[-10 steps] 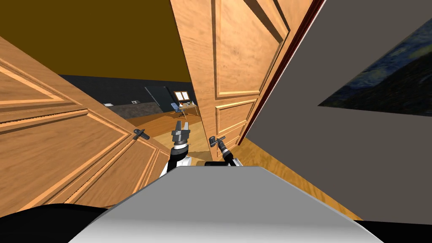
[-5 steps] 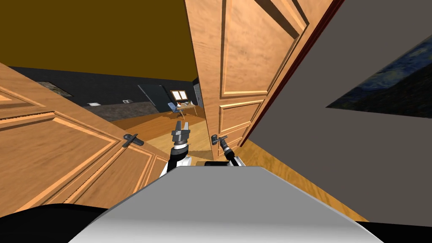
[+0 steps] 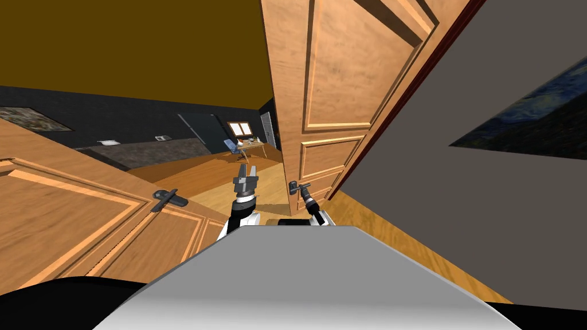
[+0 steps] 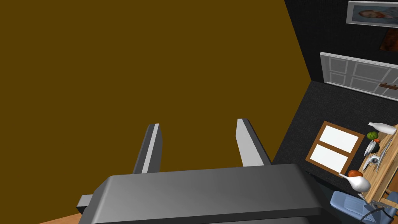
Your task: Push the door open
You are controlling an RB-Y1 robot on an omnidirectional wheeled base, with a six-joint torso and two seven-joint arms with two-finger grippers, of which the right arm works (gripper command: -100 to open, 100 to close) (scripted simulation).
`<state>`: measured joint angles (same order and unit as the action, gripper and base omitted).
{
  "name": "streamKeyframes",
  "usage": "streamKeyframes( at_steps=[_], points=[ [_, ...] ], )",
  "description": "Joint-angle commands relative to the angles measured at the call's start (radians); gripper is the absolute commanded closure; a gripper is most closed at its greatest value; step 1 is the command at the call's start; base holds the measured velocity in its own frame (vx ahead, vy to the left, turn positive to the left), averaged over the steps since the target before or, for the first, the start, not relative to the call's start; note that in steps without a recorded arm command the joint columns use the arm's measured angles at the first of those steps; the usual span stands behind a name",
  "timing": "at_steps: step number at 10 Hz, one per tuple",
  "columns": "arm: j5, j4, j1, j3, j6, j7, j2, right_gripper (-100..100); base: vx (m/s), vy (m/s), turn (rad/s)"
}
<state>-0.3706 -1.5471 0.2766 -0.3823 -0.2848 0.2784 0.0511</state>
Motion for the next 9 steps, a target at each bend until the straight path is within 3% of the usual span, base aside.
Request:
streamKeyframes(
  at_steps=[1,6,9],
  points=[
    [0.006,-0.002,-0.003,0.028,0.005,-0.004,0.000,100,0.090,0.097,-0.042],
    [0.024,0.019,-0.026,0.090,0.008,-0.021,-0.034,100,0.105,0.138,-0.083],
    [0.035,0.033,-0.040,0.130,0.011,-0.032,-0.066,100,0.145,0.190,-0.099]
  ],
)
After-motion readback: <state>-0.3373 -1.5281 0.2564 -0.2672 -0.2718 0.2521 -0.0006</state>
